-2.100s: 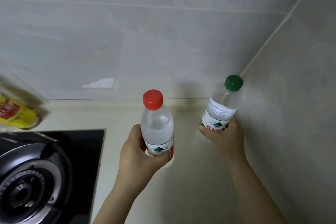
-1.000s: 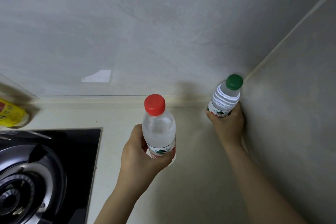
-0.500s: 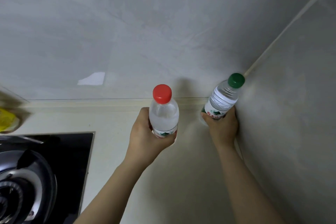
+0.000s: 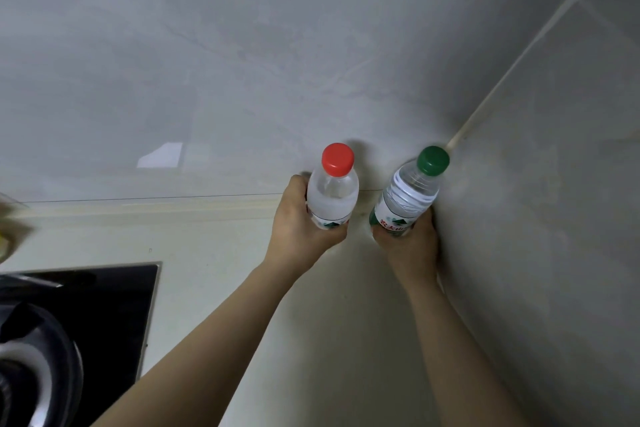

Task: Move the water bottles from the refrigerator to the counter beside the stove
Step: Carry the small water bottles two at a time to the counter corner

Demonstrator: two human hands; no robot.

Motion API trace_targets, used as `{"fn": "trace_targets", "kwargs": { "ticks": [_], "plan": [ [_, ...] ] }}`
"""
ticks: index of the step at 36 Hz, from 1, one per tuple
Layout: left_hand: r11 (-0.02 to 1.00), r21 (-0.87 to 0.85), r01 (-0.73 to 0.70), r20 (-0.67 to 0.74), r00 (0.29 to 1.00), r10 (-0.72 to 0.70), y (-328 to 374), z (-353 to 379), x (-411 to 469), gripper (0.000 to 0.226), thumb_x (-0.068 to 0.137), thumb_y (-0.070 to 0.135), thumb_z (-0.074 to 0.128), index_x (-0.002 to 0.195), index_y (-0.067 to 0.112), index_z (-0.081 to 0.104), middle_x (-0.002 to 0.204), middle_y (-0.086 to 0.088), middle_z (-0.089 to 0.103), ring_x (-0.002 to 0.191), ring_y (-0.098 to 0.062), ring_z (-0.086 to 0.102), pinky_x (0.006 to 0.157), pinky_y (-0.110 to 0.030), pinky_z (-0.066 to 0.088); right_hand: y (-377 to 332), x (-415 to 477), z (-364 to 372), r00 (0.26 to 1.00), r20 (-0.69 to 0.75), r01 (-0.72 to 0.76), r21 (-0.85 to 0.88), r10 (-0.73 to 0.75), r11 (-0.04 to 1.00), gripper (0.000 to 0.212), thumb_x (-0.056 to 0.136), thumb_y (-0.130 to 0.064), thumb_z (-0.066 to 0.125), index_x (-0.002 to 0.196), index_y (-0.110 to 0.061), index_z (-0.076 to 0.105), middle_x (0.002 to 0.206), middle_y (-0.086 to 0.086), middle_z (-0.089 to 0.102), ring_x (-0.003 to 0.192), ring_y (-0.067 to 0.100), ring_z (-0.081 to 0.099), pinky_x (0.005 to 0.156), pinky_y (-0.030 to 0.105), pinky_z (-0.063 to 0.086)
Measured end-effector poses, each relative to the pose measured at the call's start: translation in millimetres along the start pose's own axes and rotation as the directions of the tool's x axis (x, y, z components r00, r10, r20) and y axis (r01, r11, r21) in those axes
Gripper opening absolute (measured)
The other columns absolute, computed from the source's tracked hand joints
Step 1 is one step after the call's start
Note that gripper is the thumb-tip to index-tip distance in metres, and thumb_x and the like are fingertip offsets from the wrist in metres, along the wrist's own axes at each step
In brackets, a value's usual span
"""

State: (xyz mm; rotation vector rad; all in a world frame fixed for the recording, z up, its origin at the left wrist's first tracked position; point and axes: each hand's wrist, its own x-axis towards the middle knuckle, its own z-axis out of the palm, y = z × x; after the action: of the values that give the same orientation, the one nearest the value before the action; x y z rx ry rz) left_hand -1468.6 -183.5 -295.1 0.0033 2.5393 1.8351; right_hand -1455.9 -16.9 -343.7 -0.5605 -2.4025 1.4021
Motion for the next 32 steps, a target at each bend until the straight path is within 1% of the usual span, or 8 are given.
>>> {"fn": "trace_targets", "kwargs": {
  "ticks": [4,8,13,16,17,20,27,32],
  "plan": [
    [1.000,-0.001,-0.010,-0.001,1.000,0.010,-5,9,3,0.054,0.064,0.016,0.084,0.104,0.020,0.047,0.090,0.015,0.054,0.083,0.013,0.054,0.063,-0.008,0.047,1,1,-5,0.997,0.071,-0.001,0.030,-0.001,1.000,0.054,0.070,-0.006,0.079,0.116,-0.018,0.054,0.103,-0.007,0.062,0.094,0.011,0.061,0.081,0.024,0.046],
    [1.000,-0.001,-0.020,0.021,1.000,0.020,-6,18,7,0.058,0.063,0.019,0.085,0.107,0.020,0.048,0.095,0.013,0.055,0.086,0.013,0.054,0.067,-0.014,0.050,7,2,-6,0.995,0.100,0.000,0.038,-0.004,0.999,0.059,0.071,-0.008,0.079,0.123,-0.016,0.053,0.110,-0.003,0.064,0.101,0.016,0.063,0.087,0.032,0.051],
    [1.000,-0.022,-0.010,0.048,0.999,0.011,-7,29,11,0.056,0.063,0.016,0.084,0.108,0.017,0.050,0.095,0.010,0.058,0.086,0.008,0.055,0.065,-0.017,0.052,7,3,-9,0.991,0.132,-0.002,0.083,-0.009,0.997,0.060,0.075,-0.012,0.079,0.127,-0.022,0.050,0.120,-0.003,0.063,0.107,0.011,0.061,0.090,0.026,0.048],
    [1.000,-0.012,-0.012,0.049,0.999,0.013,-9,36,13,0.053,0.064,0.016,0.083,0.105,0.016,0.049,0.094,0.008,0.059,0.085,0.007,0.055,0.064,-0.018,0.050,7,3,-9,0.988,0.152,-0.016,0.113,-0.001,0.993,0.060,0.076,-0.013,0.079,0.125,-0.030,0.048,0.119,-0.008,0.062,0.106,0.003,0.060,0.086,0.013,0.046],
    [1.000,-0.011,-0.014,0.046,0.999,0.014,-9,37,13,0.052,0.065,0.015,0.083,0.104,0.015,0.049,0.094,0.007,0.059,0.084,0.006,0.054,0.064,-0.019,0.050,7,3,-9,0.988,0.156,-0.020,0.118,0.002,0.993,0.060,0.076,-0.013,0.079,0.124,-0.030,0.048,0.119,-0.009,0.062,0.106,0.002,0.060,0.085,0.011,0.046],
    [0.999,-0.001,-0.034,0.052,0.998,0.034,-11,40,14,0.049,0.065,0.014,0.082,0.102,0.015,0.048,0.094,0.005,0.059,0.083,0.003,0.055,0.063,-0.019,0.048,9,4,-9,0.987,0.157,-0.030,0.123,0.010,0.992,0.060,0.075,-0.014,0.080,0.127,-0.024,0.049,0.121,-0.006,0.063,0.109,0.006,0.061,0.088,0.019,0.047],
    [0.998,0.012,-0.061,0.080,0.995,0.060,-15,39,14,0.052,0.066,0.015,0.082,0.104,0.018,0.047,0.095,0.008,0.058,0.087,0.007,0.054,0.066,-0.016,0.049,5,4,-10,0.989,0.150,-0.027,0.129,0.007,0.991,0.061,0.074,-0.011,0.080,0.125,-0.025,0.050,0.121,-0.006,0.063,0.107,0.005,0.061,0.084,0.009,0.045],
    [0.997,0.024,-0.076,0.115,0.991,0.073,-16,34,13,0.051,0.068,0.019,0.082,0.105,0.022,0.047,0.093,0.013,0.059,0.085,0.009,0.055,0.064,-0.013,0.049,2,3,-9,0.992,0.126,-0.048,0.137,0.030,0.989,0.054,0.072,-0.010,0.081,0.116,-0.026,0.055,0.112,-0.007,0.067,0.101,0.007,0.064,0.082,0.019,0.049]
  ]
}}
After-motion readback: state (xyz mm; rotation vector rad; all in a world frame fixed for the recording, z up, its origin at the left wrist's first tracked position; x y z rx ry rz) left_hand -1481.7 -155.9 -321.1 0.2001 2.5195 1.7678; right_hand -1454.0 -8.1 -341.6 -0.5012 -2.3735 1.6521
